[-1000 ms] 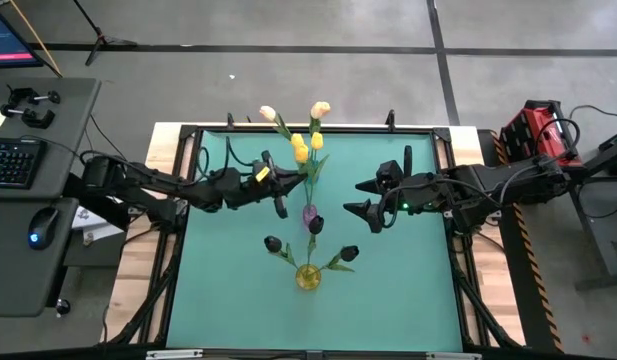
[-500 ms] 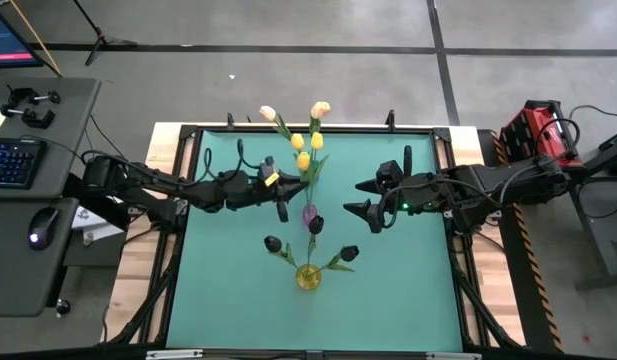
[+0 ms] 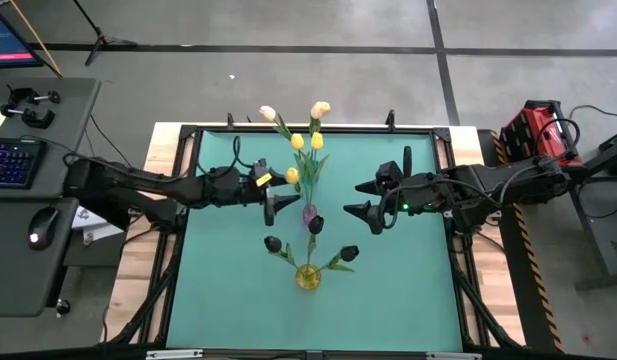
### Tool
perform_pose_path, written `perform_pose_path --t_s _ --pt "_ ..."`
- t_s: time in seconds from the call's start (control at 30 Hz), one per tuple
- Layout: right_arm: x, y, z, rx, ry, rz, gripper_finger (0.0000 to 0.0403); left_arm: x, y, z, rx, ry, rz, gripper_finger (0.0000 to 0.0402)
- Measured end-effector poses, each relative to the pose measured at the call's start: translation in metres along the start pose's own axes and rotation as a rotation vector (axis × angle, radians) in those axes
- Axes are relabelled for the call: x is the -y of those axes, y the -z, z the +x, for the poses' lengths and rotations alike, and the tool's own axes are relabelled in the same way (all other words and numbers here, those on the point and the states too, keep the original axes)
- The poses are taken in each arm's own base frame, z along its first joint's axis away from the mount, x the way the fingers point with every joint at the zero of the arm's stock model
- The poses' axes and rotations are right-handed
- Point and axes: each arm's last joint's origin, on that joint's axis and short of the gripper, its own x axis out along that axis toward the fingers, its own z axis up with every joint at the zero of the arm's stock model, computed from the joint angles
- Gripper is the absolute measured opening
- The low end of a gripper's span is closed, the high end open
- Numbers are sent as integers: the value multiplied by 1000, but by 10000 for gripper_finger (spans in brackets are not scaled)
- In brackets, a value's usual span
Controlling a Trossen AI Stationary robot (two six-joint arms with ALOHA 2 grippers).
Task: Sort flowers into vase by color
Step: Put the yellow flower into the purple vase, then return to Home Position
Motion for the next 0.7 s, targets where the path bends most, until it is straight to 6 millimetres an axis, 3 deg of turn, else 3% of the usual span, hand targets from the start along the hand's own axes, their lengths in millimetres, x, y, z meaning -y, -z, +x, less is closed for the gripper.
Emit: perform_pose_path --t_s 0.2,0.5,0.7 --pt "0 0 0 0 0 6 351 -2 -13 -28 -63 -13 11 270" --pt "0 0 0 0 0 6 351 -5 -34 -70 -33 -7 9 272" --pt "0 0 0 -6 -7 -12 351 -5 -45 -87 24 4 41 272"
